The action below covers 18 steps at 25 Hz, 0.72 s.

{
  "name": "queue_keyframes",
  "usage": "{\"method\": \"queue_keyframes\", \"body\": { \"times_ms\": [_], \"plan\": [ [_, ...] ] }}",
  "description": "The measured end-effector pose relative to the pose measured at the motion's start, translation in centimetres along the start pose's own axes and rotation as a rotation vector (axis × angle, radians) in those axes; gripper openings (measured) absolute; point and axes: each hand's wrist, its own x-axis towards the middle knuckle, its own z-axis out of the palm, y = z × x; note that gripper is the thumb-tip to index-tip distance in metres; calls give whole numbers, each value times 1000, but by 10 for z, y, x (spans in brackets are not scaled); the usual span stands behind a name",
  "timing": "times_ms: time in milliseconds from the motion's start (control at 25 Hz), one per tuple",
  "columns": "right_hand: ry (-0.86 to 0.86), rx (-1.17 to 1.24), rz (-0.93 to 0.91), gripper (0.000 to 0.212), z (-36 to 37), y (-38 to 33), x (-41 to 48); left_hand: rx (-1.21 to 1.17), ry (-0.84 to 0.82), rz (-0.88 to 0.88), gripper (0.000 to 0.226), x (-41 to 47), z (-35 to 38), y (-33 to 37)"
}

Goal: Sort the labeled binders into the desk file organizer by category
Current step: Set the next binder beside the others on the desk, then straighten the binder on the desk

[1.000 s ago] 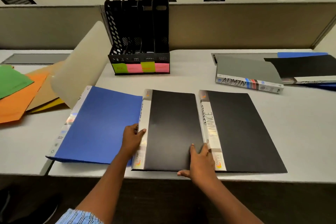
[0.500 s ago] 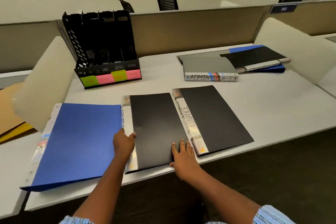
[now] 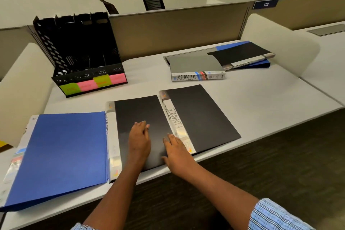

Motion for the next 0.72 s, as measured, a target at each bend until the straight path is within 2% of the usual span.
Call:
{"method": "queue_keyframes", "body": {
  "times_ms": [160,320,480,720],
  "plan": [
    [140,76,32,69,-26,38,4,-17,7,6,24,0,31,29],
    [133,112,67,69,-50,97,3,7,-39,38,23,0,73,64],
    [110,131,53,68,-77,163,4,33,2,-24,28,1,121,113],
    [105,105,64,67,-123,261,16,112,-24,-12,27,5,194,181]
  ]
}}
